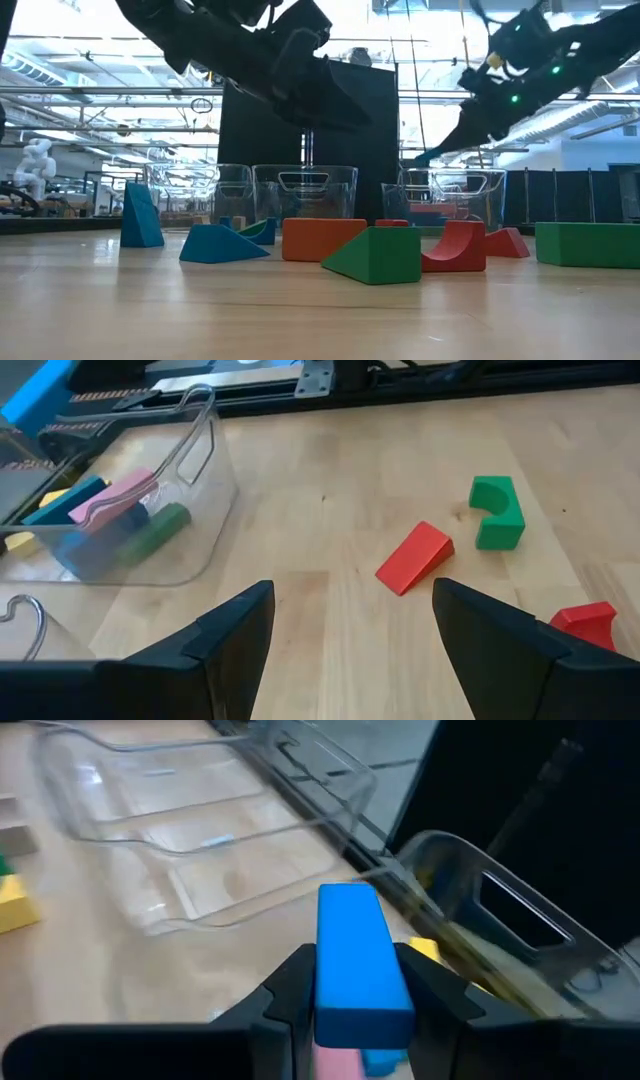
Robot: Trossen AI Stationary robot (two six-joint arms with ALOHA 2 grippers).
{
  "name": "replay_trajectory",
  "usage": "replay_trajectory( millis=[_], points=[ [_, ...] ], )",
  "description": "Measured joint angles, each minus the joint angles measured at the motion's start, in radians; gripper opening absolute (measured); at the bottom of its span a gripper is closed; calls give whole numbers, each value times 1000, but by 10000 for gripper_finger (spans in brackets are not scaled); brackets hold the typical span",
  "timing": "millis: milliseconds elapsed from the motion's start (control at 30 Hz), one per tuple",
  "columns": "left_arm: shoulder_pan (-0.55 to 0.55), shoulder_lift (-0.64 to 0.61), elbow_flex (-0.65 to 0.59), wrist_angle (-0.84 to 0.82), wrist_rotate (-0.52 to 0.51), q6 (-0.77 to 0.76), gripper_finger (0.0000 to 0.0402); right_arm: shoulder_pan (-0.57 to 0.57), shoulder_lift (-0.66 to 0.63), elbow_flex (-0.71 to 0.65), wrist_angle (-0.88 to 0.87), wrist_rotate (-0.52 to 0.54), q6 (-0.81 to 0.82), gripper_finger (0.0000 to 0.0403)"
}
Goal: Sort blocks by size
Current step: Put the blue rectangular block into the right transparent bin
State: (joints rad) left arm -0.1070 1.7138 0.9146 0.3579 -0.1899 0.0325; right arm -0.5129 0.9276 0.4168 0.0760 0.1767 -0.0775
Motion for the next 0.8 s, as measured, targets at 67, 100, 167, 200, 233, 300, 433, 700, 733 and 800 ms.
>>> replay_trajectory(
  millis=[67, 100, 167, 200, 233, 300, 433, 700, 733, 800],
  points=[
    [-1, 0, 0, 0, -2, -1, 273, -55, 35, 0, 31, -44, -7, 100],
    [0, 0, 0, 0, -2, -1, 273, -78, 54, 0, 45, -68, -9, 100],
    [0, 0, 0, -2, -2, -1, 273, -117, 99, 0, 84, -115, -10, 100],
    [0, 0, 0, -2, -2, -1, 273, -135, 123, 3, 96, -138, -12, 100],
    [0, 0, 0, -2, -2, -1, 273, -149, 148, 11, 95, -156, -13, 100],
    [0, 0, 0, -2, -2, -1, 273, -174, 201, 34, 95, -174, -15, 100],
    [0, 0, 0, -4, -2, -1, 273, -200, 295, 89, 93, -183, -17, 100],
    [0, 0, 0, -56, -24, -3, 273, -206, 379, 124, 70, -247, -21, 111],
    [0, 0, 0, -60, -25, -3, 273, -206, 384, 124, 71, -258, -20, 116],
    [0, 0, 0, -62, -25, -6, 273, -207, 387, 124, 71, -258, -17, 128]
  ],
)
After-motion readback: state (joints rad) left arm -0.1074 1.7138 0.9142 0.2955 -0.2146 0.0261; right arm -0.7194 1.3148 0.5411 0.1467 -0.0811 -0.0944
